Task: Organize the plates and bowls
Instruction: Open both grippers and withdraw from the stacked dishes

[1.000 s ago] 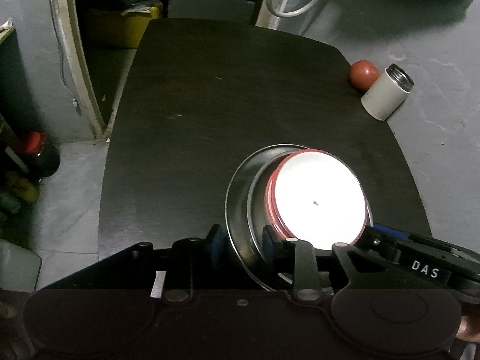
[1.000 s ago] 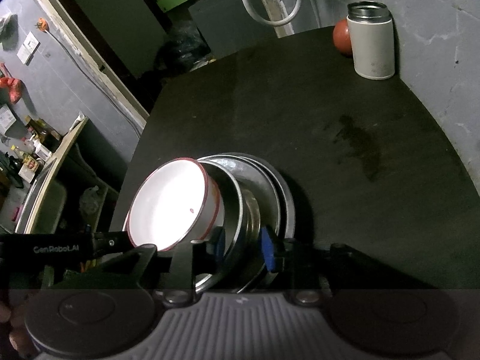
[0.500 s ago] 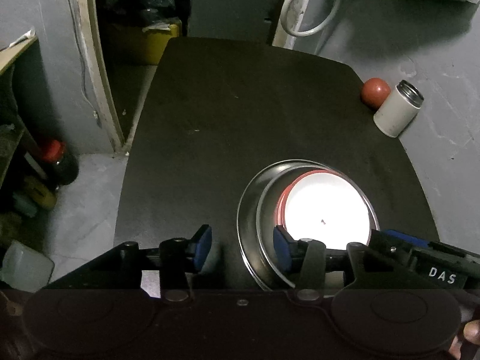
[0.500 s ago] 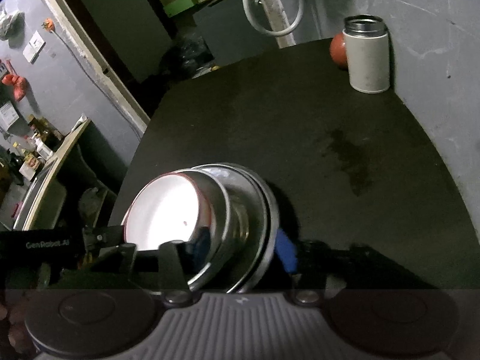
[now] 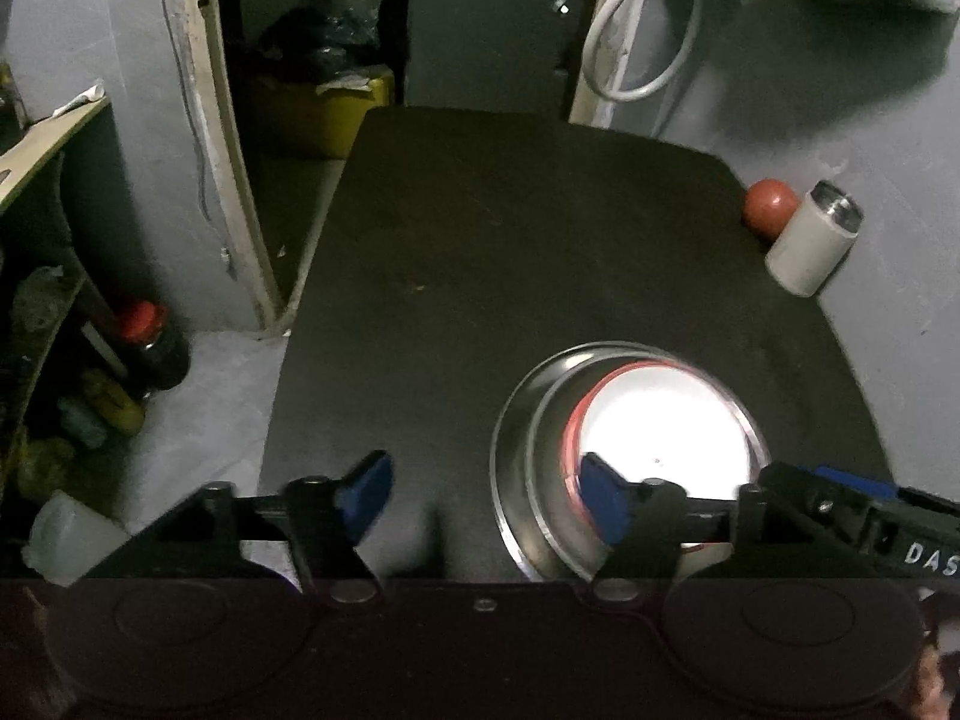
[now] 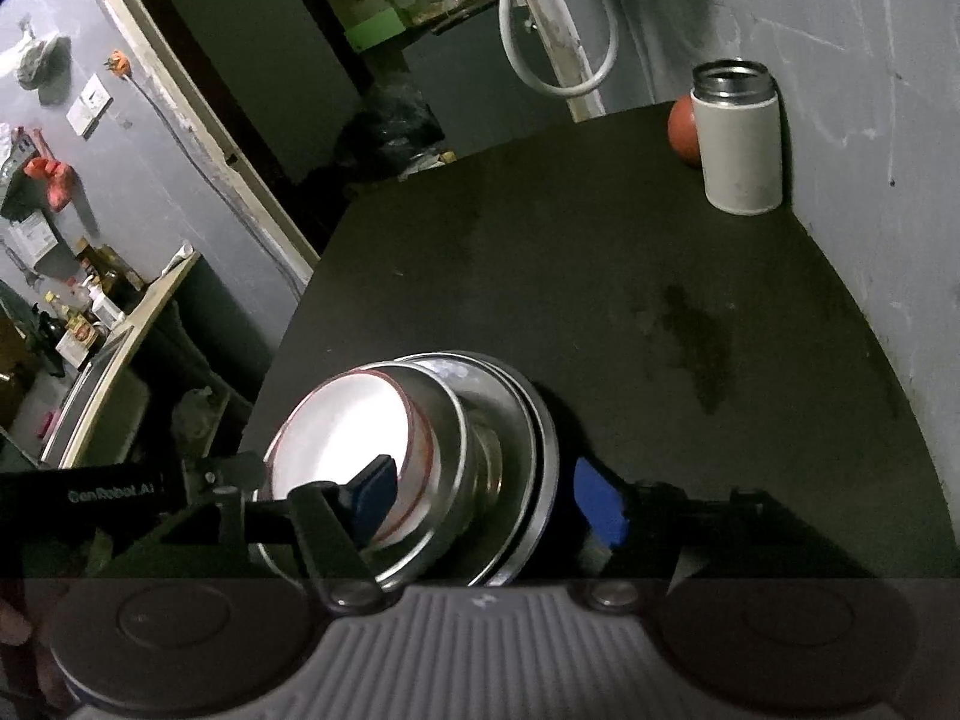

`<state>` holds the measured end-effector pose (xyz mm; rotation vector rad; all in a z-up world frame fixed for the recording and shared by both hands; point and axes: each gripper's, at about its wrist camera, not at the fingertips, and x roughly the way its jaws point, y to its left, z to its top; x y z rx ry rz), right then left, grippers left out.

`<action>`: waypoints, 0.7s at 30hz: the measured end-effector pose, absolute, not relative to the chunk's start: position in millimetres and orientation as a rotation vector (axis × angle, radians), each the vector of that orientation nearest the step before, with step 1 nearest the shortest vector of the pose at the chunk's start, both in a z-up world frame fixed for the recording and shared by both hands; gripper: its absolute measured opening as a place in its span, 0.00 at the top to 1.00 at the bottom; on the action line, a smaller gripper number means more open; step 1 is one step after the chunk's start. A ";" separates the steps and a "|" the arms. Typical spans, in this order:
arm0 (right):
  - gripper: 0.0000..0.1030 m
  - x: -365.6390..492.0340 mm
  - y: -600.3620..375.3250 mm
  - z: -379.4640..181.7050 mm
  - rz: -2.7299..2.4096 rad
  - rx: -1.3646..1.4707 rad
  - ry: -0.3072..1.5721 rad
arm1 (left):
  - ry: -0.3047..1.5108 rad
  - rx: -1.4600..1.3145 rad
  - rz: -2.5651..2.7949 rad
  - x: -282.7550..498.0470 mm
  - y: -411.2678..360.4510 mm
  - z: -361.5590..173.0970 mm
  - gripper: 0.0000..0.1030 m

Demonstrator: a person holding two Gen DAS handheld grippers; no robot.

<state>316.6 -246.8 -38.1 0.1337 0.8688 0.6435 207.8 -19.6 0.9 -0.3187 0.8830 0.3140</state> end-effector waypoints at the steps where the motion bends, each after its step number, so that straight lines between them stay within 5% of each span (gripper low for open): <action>1: 0.27 315.0 -246.5 -36.8 0.645 0.130 0.865 | 0.873 -0.321 0.313 206.3 -20.4 2.5 0.23; 11: 0.09 295.8 -250.5 -26.8 0.615 0.128 0.822 | 0.826 -0.281 0.332 191.4 -25.1 10.6 0.05; 21: 0.01 265.0 -252.7 -7.2 0.540 0.117 0.744 | 0.744 -0.283 0.283 173.4 -17.2 18.4 0.01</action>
